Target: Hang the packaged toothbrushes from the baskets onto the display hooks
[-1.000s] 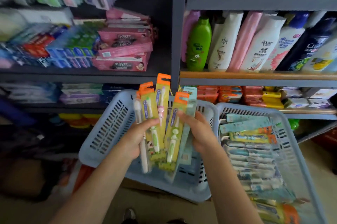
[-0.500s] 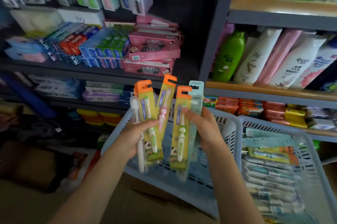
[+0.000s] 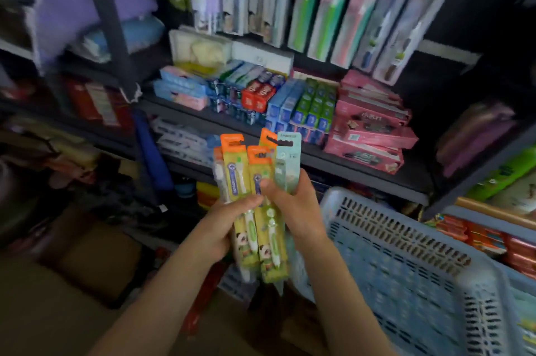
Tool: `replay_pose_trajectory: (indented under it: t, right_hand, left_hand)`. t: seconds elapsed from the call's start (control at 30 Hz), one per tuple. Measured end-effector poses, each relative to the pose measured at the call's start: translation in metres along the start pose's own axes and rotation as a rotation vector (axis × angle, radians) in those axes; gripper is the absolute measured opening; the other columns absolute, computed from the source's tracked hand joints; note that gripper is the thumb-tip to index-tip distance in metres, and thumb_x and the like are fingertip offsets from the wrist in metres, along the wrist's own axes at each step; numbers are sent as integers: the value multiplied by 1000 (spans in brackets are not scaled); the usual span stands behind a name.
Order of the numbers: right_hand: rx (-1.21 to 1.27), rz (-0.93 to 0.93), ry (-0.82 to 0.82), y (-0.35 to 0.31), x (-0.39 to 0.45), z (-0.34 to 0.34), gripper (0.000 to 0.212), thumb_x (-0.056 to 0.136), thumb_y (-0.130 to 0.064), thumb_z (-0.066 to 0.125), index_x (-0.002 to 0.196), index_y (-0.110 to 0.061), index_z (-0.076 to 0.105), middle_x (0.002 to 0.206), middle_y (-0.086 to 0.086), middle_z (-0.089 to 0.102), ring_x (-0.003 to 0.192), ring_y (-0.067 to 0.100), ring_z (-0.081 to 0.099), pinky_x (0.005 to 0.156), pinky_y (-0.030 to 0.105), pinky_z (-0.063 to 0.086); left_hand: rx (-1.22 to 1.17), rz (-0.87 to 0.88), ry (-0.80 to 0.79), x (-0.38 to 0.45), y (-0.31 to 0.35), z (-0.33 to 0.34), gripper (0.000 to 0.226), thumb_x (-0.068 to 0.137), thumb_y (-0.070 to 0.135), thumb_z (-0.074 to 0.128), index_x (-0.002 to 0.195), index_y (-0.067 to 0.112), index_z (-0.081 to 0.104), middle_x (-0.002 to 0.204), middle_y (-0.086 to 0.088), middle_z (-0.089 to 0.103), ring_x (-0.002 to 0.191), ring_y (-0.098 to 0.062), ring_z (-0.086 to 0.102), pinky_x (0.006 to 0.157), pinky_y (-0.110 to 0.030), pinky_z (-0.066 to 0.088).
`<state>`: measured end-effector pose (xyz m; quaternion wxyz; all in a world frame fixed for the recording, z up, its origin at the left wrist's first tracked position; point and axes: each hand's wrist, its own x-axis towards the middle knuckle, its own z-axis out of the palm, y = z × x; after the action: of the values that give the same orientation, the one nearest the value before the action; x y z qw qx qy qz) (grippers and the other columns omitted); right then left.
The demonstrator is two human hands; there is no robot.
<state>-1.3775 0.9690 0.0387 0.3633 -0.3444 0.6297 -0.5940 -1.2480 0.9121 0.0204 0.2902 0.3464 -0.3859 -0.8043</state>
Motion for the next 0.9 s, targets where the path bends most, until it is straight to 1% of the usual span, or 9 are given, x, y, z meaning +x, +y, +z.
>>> replay_pose_trajectory:
  t: [0.1, 0.2, 0.27, 0.37, 0.53, 0.6, 0.67, 0.8, 0.9]
  right_hand:
    - [-23, -20, -62, -7, 13, 71, 40, 90, -25, 77, 127, -27, 61, 114, -7, 75, 104, 14, 72, 92, 45, 58]
    - [-15, 10, -156, -18, 25, 120, 38, 93, -19, 74, 128, -24, 63, 116, -5, 75, 102, 14, 73, 83, 33, 60]
    - [-27, 59, -237, -24, 33, 144, 28, 94, -15, 71, 119, -26, 66, 110, -5, 77, 97, 14, 74, 78, 30, 61]
    - [-72, 93, -315, -29, 48, 174, 25, 95, -10, 69, 115, -25, 67, 104, -5, 78, 94, 18, 75, 79, 36, 62]
    - [-2, 102, -397, -40, 83, 209, 24, 93, -9, 70, 116, -17, 69, 106, 3, 78, 95, 24, 75, 81, 42, 61]
    - [57, 93, -400, -43, 101, 220, 25, 93, -11, 71, 118, -15, 68, 109, 4, 77, 97, 27, 75, 83, 46, 60]
    - [119, 64, -384, -46, 122, 230, 26, 94, -11, 69, 120, -14, 68, 111, 5, 77, 98, 27, 75, 85, 47, 60]
    - [173, -18, -369, -59, 169, 241, 28, 94, -7, 69, 121, -14, 66, 112, 5, 76, 98, 25, 74, 82, 42, 62]
    - [172, -73, -342, -68, 202, 239, 28, 93, -10, 71, 112, -29, 64, 105, -6, 76, 92, 11, 74, 76, 31, 62]
  left_hand:
    - [-24, 54, 48, -4, 34, -57, 48, 71, 12, 76, 118, 18, 68, 102, -10, 77, 88, -26, 75, 73, -39, 60]
    - [-31, 65, 133, -5, 63, -105, 36, 84, 1, 70, 117, 14, 69, 95, -8, 78, 81, -24, 76, 62, -34, 60]
    - [-58, 65, 204, -4, 79, -133, 30, 88, 2, 68, 116, 13, 70, 95, -9, 78, 80, -24, 76, 62, -35, 61]
    - [-80, 91, 265, 0, 99, -163, 31, 88, 7, 70, 118, 14, 70, 103, -11, 77, 88, -28, 75, 71, -39, 60]
    - [-132, 130, 313, 11, 129, -183, 23, 90, 7, 68, 111, 17, 71, 94, -6, 79, 81, -23, 75, 62, -33, 60]
    - [-138, 145, 279, 17, 145, -189, 27, 89, 7, 66, 115, 15, 70, 95, -6, 78, 81, -22, 75, 61, -32, 60]
    - [-135, 171, 220, 26, 161, -193, 38, 80, 9, 67, 118, 13, 68, 98, -7, 78, 82, -23, 76, 60, -33, 60]
    - [-131, 207, 177, 55, 190, -194, 39, 77, 9, 72, 116, 15, 69, 104, -9, 77, 88, -26, 76, 64, -36, 61]
    - [-146, 205, 204, 82, 209, -182, 41, 76, 16, 66, 117, 15, 69, 107, -11, 77, 90, -27, 76, 65, -38, 62]
